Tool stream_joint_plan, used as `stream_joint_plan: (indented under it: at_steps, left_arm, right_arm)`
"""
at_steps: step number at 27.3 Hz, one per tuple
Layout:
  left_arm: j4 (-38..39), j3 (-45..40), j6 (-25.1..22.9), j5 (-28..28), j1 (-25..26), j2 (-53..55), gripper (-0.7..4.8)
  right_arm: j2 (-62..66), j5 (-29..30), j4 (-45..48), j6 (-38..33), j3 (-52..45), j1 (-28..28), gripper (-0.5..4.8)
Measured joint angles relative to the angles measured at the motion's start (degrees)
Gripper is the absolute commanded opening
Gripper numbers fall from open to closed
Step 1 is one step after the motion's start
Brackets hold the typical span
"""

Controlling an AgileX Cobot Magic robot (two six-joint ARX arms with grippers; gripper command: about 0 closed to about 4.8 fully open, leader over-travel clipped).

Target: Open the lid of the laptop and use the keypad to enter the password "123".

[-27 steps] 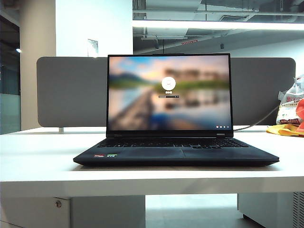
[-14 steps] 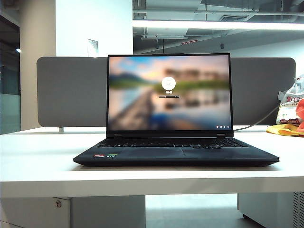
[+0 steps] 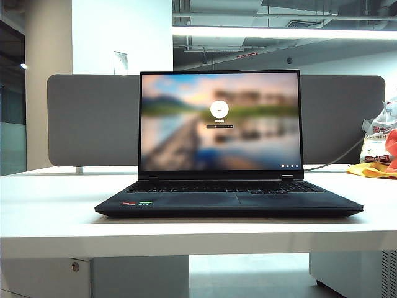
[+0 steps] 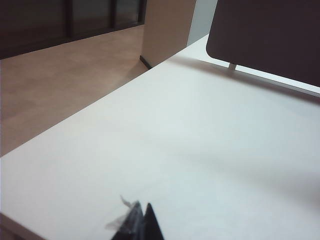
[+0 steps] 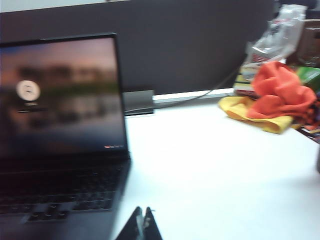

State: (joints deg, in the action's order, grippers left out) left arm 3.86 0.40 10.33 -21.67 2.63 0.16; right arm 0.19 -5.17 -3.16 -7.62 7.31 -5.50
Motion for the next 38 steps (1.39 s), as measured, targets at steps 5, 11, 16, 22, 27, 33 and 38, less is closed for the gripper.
stream_joint_plan:
  at_steps: [5, 11, 16, 22, 27, 33, 38]
  left_arm:
    - [0.02, 0.0, 0.04, 0.0, 0.0, 0.0, -0.05]
    - [0.02, 0.0, 0.04, 0.0, 0.0, 0.0, -0.05]
    - [0.02, 0.0, 0.04, 0.0, 0.0, 0.0, -0.05]
    - [0.02, 0.0, 0.04, 0.0, 0.0, 0.02, -0.06]
    - [0.02, 0.0, 0.04, 0.0, 0.0, 0.0, -0.05]
    - [0.02, 0.0, 0.04, 0.0, 0.0, 0.0, -0.05]
    - [0.02, 0.0, 0.02, 0.0, 0.0, 0.0, -0.05]
  right_arm:
    - [-0.02, -1.31, 3.37, -0.26, -4.02, 4.42, -0.04]
    - [0.04, -1.25, 2.69, 0.22, -6.82, 5.27, -0.04]
    - [-0.02, 0.55, -0.46, 6.51, -6.82, 5.27, -0.04]
    - [-0.02, 4.59, -4.37, 10.27, -6.82, 5.25, -0.04]
    - [-0.02, 4.92, -3.91, 10.27, -6.82, 5.27, -0.04]
    - [-0.02, 4.96, -3.21, 10.25, -6.82, 5.27, -0.04]
    - [-0.02, 4.96, -3.23, 10.27, -6.82, 5.27, -0.04]
